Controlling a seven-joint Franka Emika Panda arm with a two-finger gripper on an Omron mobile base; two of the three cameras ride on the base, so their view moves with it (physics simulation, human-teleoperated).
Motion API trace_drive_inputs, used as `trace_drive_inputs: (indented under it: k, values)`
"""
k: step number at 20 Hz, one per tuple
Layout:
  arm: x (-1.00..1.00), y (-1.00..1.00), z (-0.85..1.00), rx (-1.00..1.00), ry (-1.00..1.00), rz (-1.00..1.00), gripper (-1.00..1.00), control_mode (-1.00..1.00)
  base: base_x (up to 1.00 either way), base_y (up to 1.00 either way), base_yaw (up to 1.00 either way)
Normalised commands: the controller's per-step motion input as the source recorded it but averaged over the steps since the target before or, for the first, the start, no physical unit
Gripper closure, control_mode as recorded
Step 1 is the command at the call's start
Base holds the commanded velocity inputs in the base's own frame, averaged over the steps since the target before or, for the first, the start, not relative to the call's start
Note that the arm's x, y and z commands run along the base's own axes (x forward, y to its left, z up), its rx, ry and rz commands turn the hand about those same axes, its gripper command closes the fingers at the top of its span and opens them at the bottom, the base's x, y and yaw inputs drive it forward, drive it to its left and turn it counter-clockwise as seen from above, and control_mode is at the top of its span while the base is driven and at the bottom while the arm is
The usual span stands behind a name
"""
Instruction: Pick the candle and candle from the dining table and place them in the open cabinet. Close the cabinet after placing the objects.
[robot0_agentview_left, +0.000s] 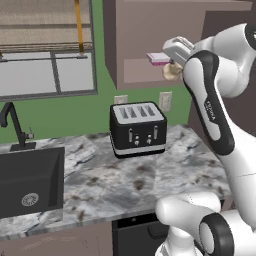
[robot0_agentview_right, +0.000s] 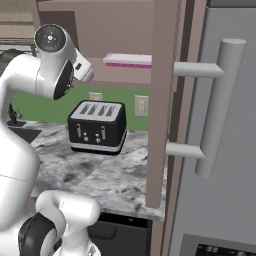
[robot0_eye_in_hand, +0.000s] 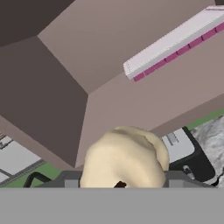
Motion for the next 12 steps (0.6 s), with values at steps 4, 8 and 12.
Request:
trace_drive_inputs:
  k: [4, 8, 12]
  values:
    - [0.31, 0.11, -0.09, 0.0, 0.01, 0.01, 1.0, -1.0, 0.0, 0.0, 0.0]
    - [0.23, 0.06, -0.08, 0.01, 0.03, 0.01, 1.0, -1.0, 0.0, 0.0, 0.0]
    - [0.23, 0.01, -0.06, 0.02, 0.05, 0.01, 1.0, -1.0, 0.0, 0.0, 0.0]
